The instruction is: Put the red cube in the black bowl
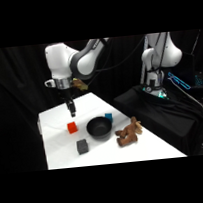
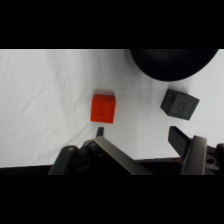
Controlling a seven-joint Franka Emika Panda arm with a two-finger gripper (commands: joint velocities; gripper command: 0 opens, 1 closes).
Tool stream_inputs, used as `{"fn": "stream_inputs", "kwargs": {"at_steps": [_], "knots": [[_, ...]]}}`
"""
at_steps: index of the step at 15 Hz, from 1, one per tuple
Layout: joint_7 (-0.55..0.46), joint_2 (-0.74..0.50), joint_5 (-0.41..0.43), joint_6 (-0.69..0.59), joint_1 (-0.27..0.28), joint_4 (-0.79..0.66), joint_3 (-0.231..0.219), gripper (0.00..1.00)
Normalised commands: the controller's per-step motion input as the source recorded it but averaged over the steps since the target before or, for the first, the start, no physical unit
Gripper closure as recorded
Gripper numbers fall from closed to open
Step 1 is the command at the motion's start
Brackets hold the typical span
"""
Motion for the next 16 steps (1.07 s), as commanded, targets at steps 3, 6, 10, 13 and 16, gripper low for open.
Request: {"fn": "stream_inputs", "kwargs": {"at_steps": [3,6,10,13,16], "knots": [[-0.04,0.29,0.041,-0.11,-0.113,0.41,0.034,0.0],[-0.08,0.23,0.077,-0.08,-0.117,0.32,0.062,0.0],[-0.14,0.23,0.089,0.02,-0.11,0.27,0.093,0.0],[-0.15,0.27,0.078,0.07,-0.103,0.29,0.084,0.0],[-0.15,0.25,0.082,0.06,-0.109,0.29,0.079,0.0]]}}
